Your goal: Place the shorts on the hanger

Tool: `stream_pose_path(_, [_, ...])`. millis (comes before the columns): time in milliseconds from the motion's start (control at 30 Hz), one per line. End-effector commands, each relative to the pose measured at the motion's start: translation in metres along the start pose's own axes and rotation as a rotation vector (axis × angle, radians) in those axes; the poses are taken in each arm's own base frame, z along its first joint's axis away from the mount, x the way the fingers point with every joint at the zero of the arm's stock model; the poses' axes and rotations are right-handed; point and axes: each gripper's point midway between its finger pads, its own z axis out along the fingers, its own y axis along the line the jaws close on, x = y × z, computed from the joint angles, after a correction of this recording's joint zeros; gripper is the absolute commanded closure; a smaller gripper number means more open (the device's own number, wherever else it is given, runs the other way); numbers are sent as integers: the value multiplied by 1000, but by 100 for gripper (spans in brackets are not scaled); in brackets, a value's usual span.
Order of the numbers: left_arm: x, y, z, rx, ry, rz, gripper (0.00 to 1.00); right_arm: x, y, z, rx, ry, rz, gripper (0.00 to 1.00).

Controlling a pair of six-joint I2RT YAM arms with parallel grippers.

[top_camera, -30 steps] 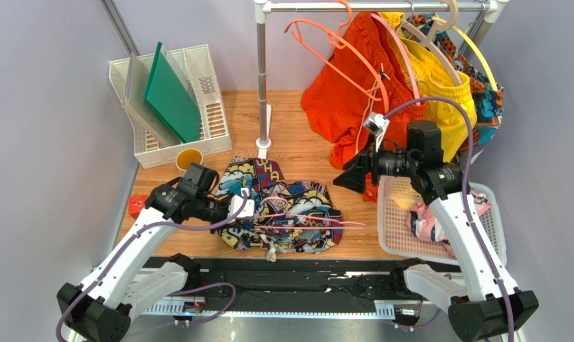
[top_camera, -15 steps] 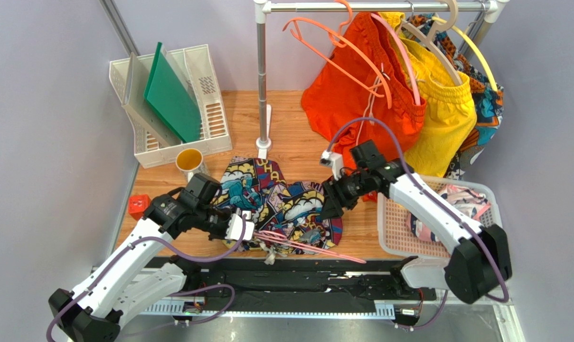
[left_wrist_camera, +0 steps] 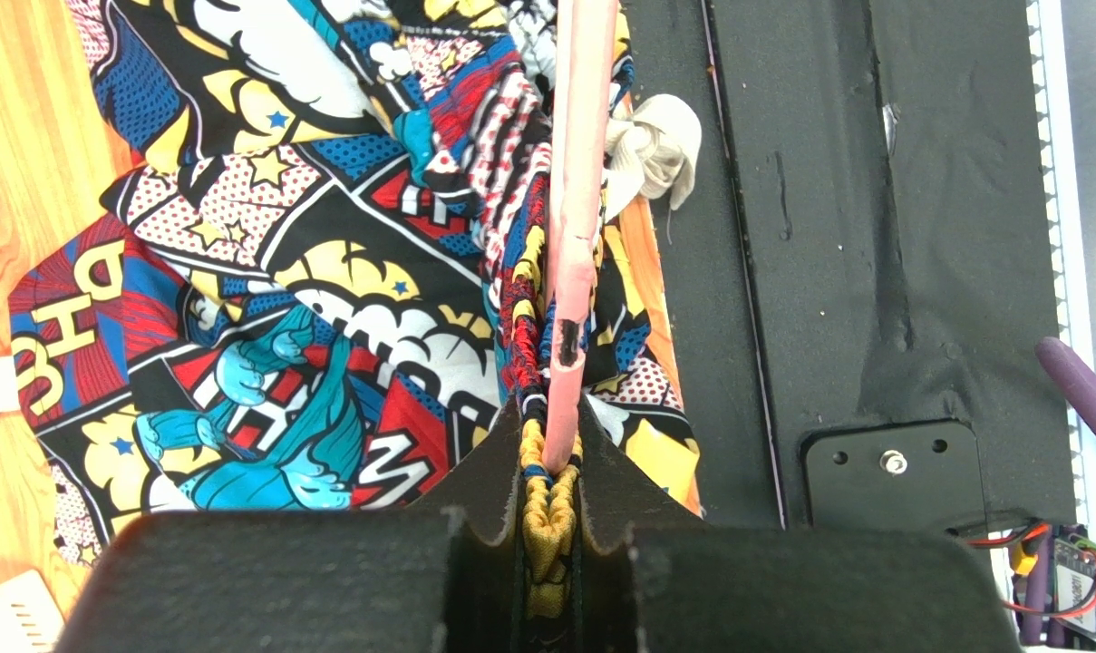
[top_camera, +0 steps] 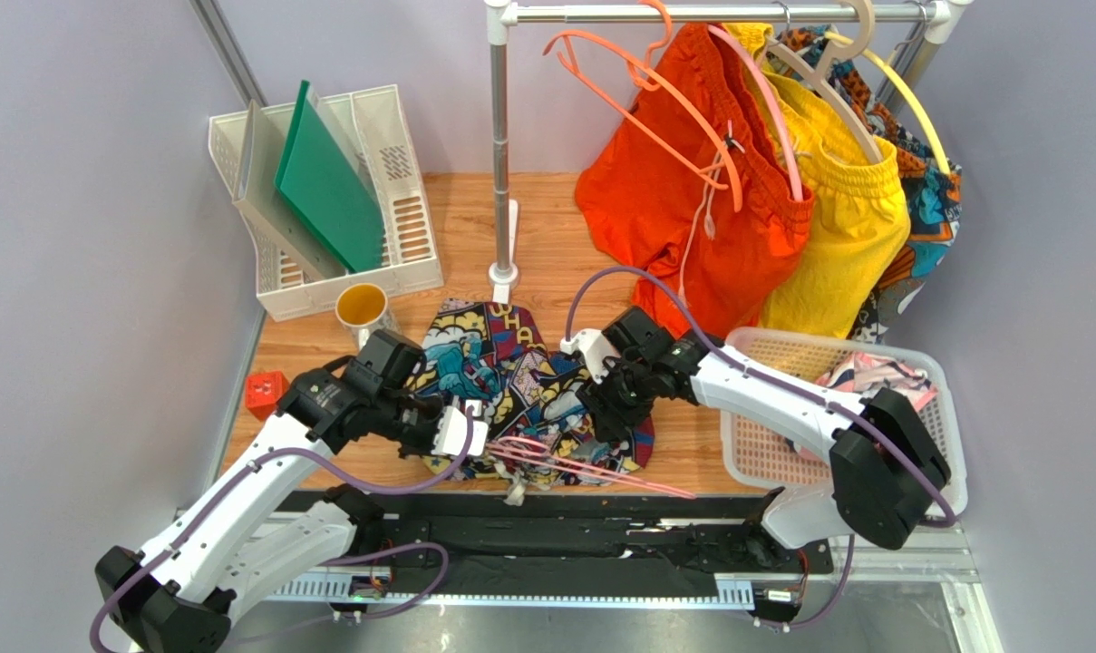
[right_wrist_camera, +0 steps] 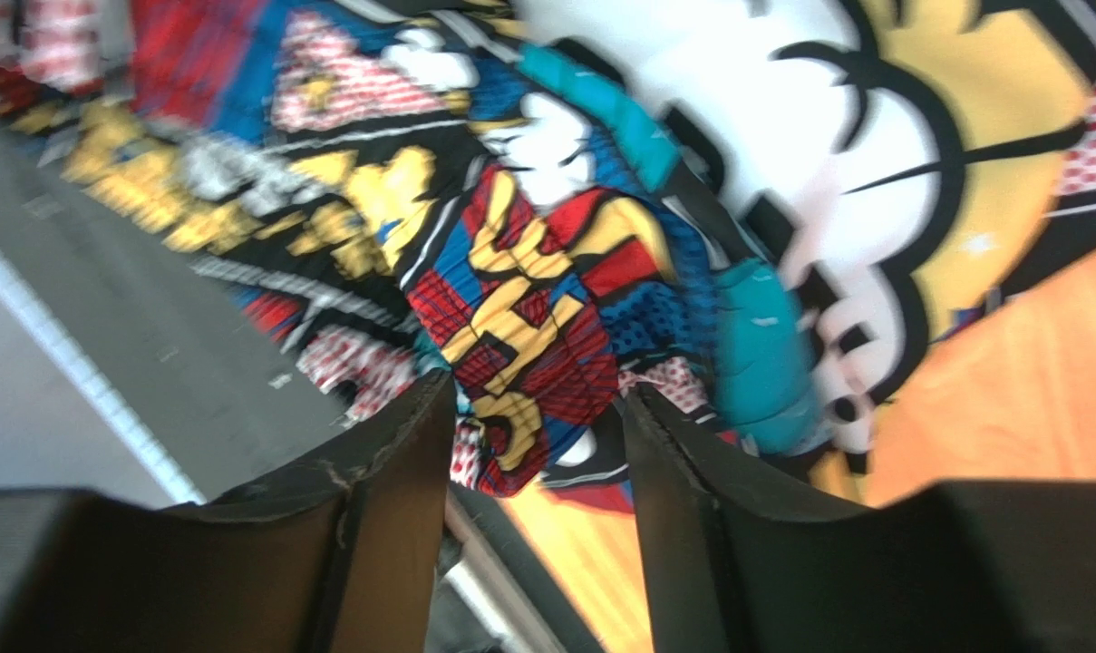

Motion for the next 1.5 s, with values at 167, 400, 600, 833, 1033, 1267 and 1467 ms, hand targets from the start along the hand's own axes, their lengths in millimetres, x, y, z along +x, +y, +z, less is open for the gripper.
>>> stream_pose_path(167, [-13, 5, -5, -31, -38, -10, 100, -9, -32, 9, 175, -34, -11, 66])
stream_pose_path(400, [-8, -1, -4, -62, -48, -68, 100, 4, -31, -2, 135, -26, -10, 72])
stream_pose_path(600, [2, 5, -17, -111, 32, -141, 100, 6, -58, -32, 194, -21, 79, 100])
stream_pose_path(833, [26, 15, -37, -221, 110, -274, 100, 25, -88, -87, 319, -39, 100, 100])
stream_pose_path(1033, [32, 20, -45, -261, 121, -354, 100, 36, -104, -110, 362, -47, 136, 100])
stream_pose_path(1267, [40, 33, -50, -278, 150, -423, 100, 33, -111, -125, 370, -60, 126, 100])
stream_pose_path(1467, [60, 17, -48, -173, 260, -358, 100, 19, -106, -144, 366, -77, 84, 100])
